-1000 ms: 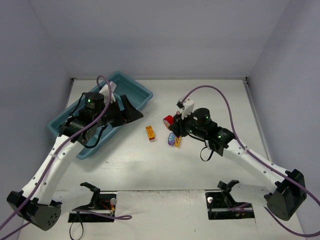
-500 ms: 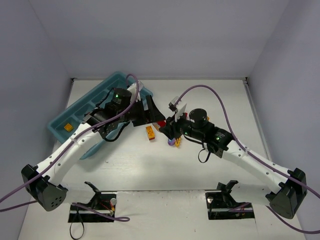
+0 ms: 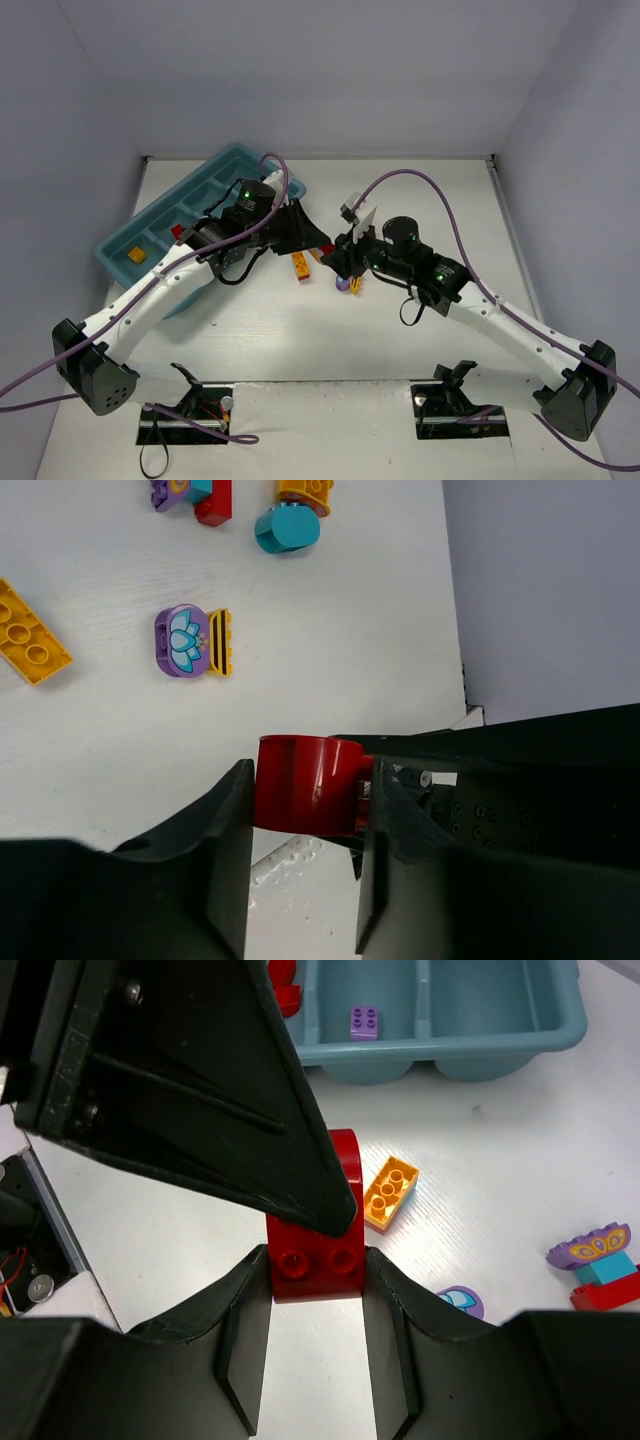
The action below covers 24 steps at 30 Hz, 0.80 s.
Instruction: Sort the legos into containers by color
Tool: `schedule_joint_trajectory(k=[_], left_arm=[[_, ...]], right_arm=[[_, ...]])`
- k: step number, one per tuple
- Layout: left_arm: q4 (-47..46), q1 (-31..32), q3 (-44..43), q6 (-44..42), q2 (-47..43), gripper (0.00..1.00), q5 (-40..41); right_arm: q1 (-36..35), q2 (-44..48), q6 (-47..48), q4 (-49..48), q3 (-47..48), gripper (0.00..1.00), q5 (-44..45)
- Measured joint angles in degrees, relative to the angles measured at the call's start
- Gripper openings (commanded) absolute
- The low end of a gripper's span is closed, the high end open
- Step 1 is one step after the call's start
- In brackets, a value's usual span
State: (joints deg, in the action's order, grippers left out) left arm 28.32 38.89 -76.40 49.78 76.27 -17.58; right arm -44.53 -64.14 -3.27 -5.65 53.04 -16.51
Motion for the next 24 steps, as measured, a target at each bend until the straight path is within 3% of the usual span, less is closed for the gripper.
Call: schedule_joint_trajectory(k=[3, 4, 7, 10, 14, 24], left_arm=[[-0.74, 0.07, 0.28, 0.13, -0.11, 0.00, -0.15], [-0.81, 0.13, 0.31, 0.24, -0.11, 0.00, 0.09], [-0.74, 0.22, 0.31, 0.28, -0.28, 0.00, 1.38], [0.66, -0.28, 0.31, -0.22, -0.55, 0.00, 3.56], [3.37, -5.29, 0.59, -2.23, -1.60, 0.00, 6.19], [8.57, -27.58, 1.25, -13.77, -2.36, 0.03, 20.55]], right_arm=[[0.22, 0.31, -0.07, 0.50, 0.00, 0.14, -0.04], [0.20, 0.31, -0.07, 0.50, 0.00, 0.31, -0.02], [0.17, 0.31, -0.13, 0.44, 0.00, 0.58, 0.59], [0.13, 0.31, -0.15, 0.35, 0.00, 0.74, 2.08], [0.13, 0.39, -0.35, 1.18, 0.00, 0.85, 5.40], [0.24, 1.22, -4.52, 5.05, -0.07, 0.88, 22.34]])
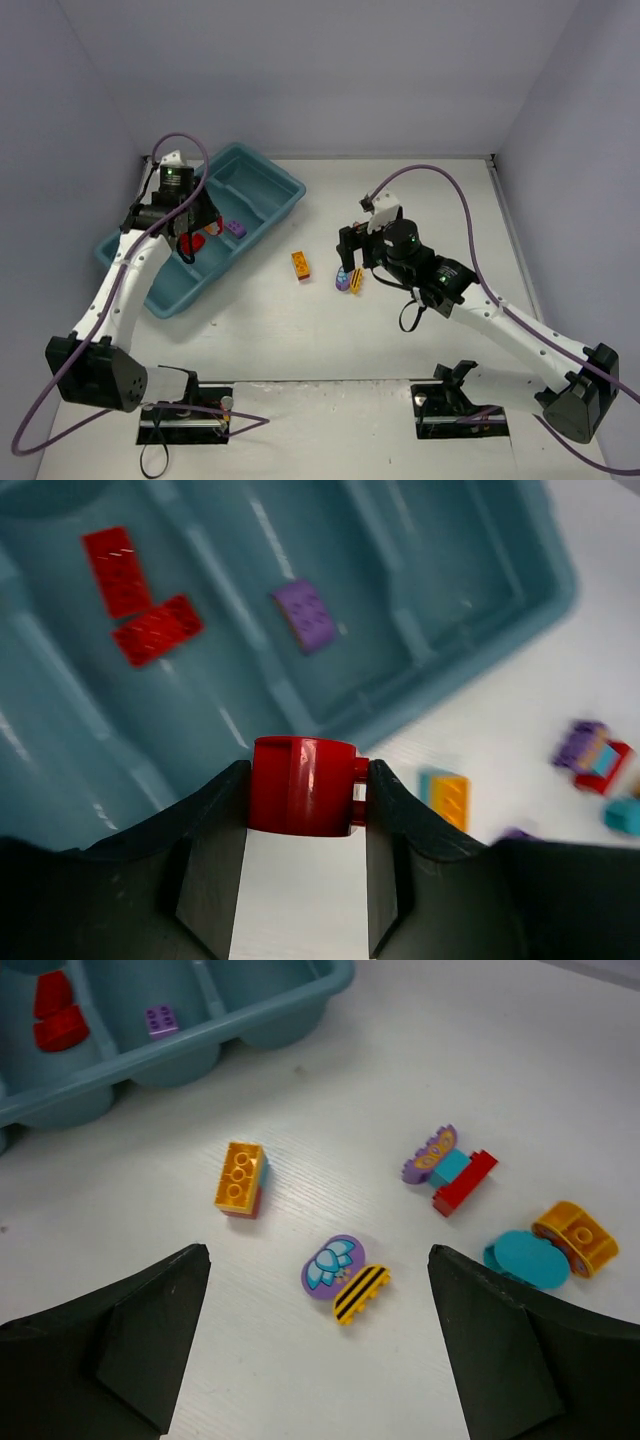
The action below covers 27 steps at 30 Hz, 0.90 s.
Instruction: Sort the legos into containers by color
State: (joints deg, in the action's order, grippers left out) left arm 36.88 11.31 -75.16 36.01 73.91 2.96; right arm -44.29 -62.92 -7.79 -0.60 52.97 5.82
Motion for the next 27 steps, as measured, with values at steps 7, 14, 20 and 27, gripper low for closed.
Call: schedule_joint_trajectory(k=[7, 14, 20, 27], left_arm=[[-1.09, -9.46, -0.09, -5.18, 10.03, 0.27, 5.70], [-1.53, -13.38, -2.25, -7.43, 17.73, 0.70, 7.43], [-2.25, -13.27, -5.11, -7.50, 16.90, 0.78, 6.84], [-0.79, -13.25, -4.92, -6.86, 10.95, 0.78, 2.60]], right_arm=[[2.12, -0.24, -6.27, 4.24, -0.50, 0.92, 8.76], [12.02, -5.55, -13.94, 8.76, -0.52, 0.99, 11.58], [14.32, -14.23, -18.14, 9.92, -0.17, 1.00, 12.83], [18.32, -27.71, -21.86, 10.69, 1.51, 1.00, 12.24]])
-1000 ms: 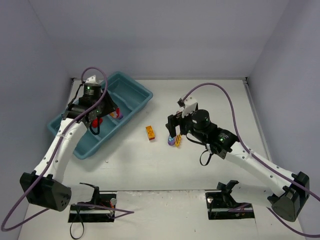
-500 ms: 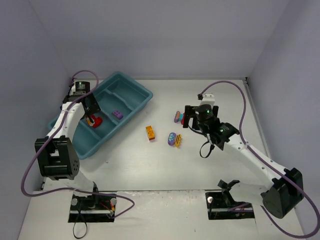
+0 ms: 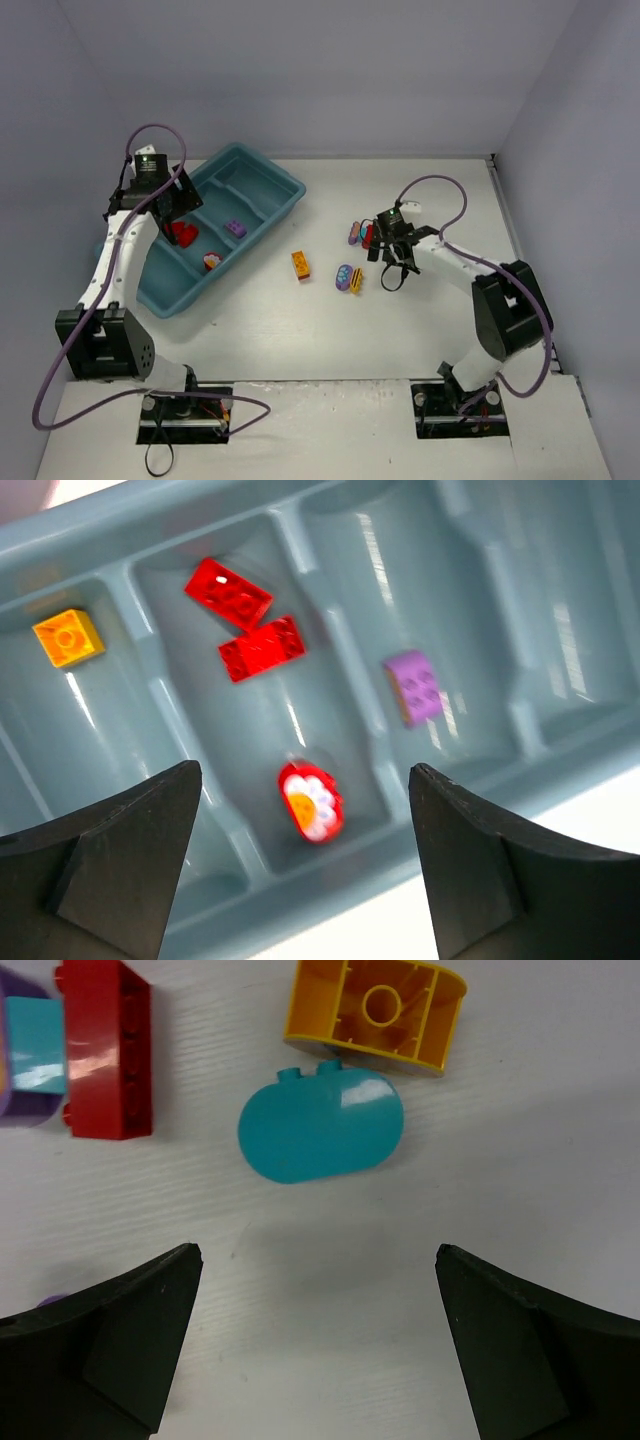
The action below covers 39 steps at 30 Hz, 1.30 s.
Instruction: Sort the legos into containers by color
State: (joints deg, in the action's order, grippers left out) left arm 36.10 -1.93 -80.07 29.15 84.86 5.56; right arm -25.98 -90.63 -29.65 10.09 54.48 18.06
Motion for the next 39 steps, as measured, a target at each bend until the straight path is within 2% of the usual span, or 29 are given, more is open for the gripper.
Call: schedule_joint_trajectory(k=[6, 15, 18, 19, 21, 22, 24, 25, 27, 28, 30, 32, 39], left_arm=[[1.42, 1.92, 3.61, 0.35, -10.38, 0.78, -5.99], [4.96, 7.23, 9.14, 0.42, -20.61, 0.78, -12.57], [5.49, 7.76, 10.45, 0.42, -21.99, 0.78, -13.84], [5.84, 8.15, 10.56, 0.42, -22.12, 0.78, -14.16], [6.14, 9.16, 10.56, 0.42, -22.14, 0.78, -14.69], [6.16, 9.86, 10.56, 0.42, -22.14, 0.78, -14.82], [6.23, 11.02, 10.56, 0.44, -22.14, 0.78, -15.04], [6.23, 11.74, 10.56, 0.46, -22.14, 0.78, -15.13], [6.29, 13.03, 10.56, 0.52, -22.12, 0.78, -15.26], [6.29, 13.60, 10.56, 0.68, -22.08, 0.78, -15.43], [6.25, 14.69, 10.56, 0.98, -21.84, 0.78, -15.93], [6.12, 15.74, 10.56, 1.25, -21.29, 0.78, -16.44], [5.01, 19.39, 9.16, 2.91, -16.37, 0.78, -19.80]], right_arm=[[3.72, -7.23, -0.26, -1.81, 1.66, 1.00, -1.75], [8.07, -11.43, 4.26, -10.12, 2.25, 0.99, -6.29], [9.11, -12.04, 6.91, -12.68, 2.27, 0.90, -7.41], [9.49, -12.17, 7.69, -13.42, 2.27, 0.80, -7.93], [10.14, -12.37, 9.20, -14.64, 2.27, 0.71, -9.14], [10.25, -12.39, 9.97, -15.10, 2.25, 0.61, -9.88], [10.60, -12.39, 11.13, -15.65, 2.25, 0.51, -11.43], [10.64, -12.39, 11.78, -15.91, 2.25, 0.41, -12.15], [10.56, -12.39, 12.90, -16.46, 2.19, 0.29, -13.57], [10.49, -12.24, 13.49, -16.68, 2.05, 0.18, -14.21], [10.32, -11.34, 14.36, -17.05, 1.09, 0.05, -15.61], [9.94, -9.51, 15.19, -16.98, -0.48, 0.00, -17.09], [5.62, 3.39, 19.93, -16.57, -2.89, 0.00, -22.67]])
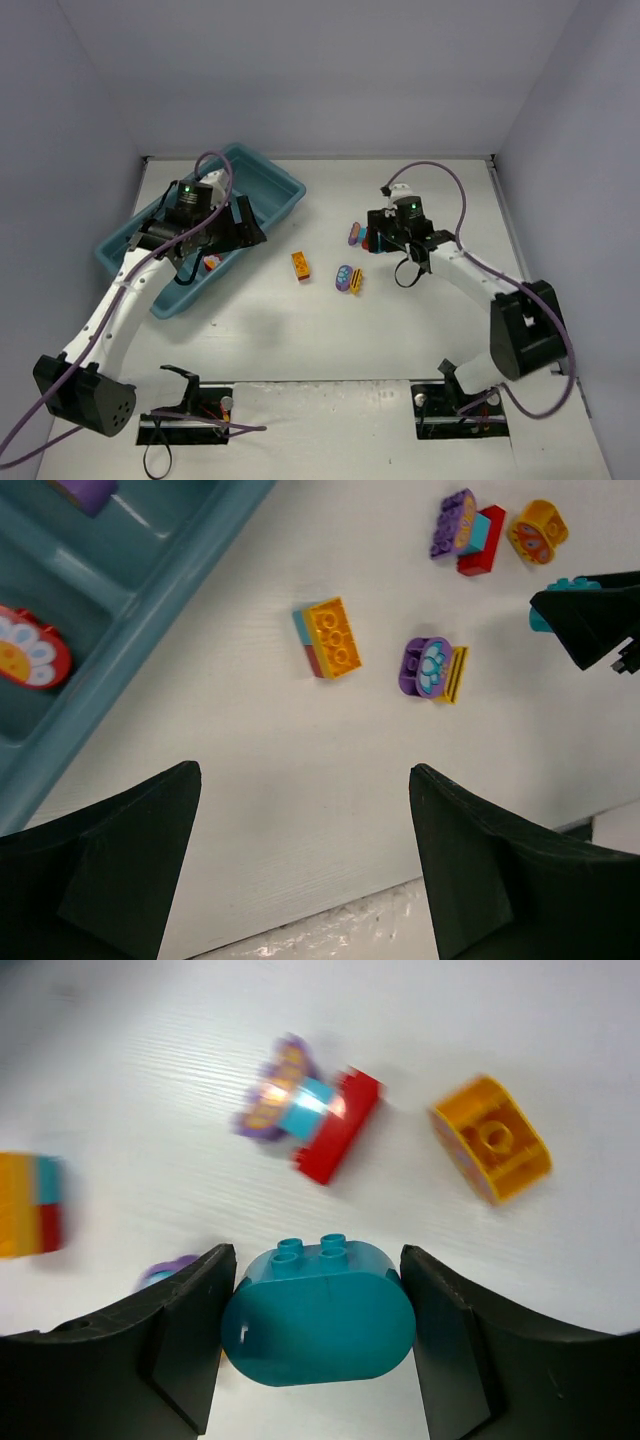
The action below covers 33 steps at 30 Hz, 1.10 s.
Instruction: Sort the legos into containers by color
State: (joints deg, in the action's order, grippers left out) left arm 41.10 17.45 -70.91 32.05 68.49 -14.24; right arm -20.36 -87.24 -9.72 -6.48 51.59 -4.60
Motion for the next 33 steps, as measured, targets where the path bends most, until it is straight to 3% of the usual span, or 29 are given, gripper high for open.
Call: schedule_joint_trajectory(k=[6, 10, 24, 28, 30, 31, 33], left_arm=[[-2.49, 5.33, -4.50, 2.08, 5.14, 0.78, -5.49], [-4.48, 9.68, -8.09, 3.37, 7.82, 0.78, -8.92], [-8.70, 19.96, -10.49, 6.36, 13.03, 0.71, -13.81], [-8.81, 21.05, -10.49, 6.86, 14.38, 0.58, -14.12], [-8.85, 21.49, -10.49, 7.39, 14.93, 0.39, -14.32], [-8.90, 21.64, -10.49, 7.52, 15.12, 0.11, -14.45], [-8.68, 21.90, -10.47, 7.17, 15.26, 0.05, -13.92]], right_arm=[[-12.26, 13.29, 7.58, -1.27, 0.00, 0.00, -5.16], [-16.74, 18.12, 11.17, -1.42, 0.04, 0.00, -8.63], [-23.67, 19.28, 17.14, 0.44, 3.76, 0.01, -17.25], [-24.35, 19.28, 17.33, 0.70, 3.91, 0.02, -17.97], [-24.37, 19.28, 17.33, 0.72, 3.91, 0.02, -17.97], [-24.37, 19.28, 17.35, 0.74, 3.91, 0.04, -17.94], [-24.37, 19.43, 17.46, 1.36, 3.91, 0.05, -17.77]])
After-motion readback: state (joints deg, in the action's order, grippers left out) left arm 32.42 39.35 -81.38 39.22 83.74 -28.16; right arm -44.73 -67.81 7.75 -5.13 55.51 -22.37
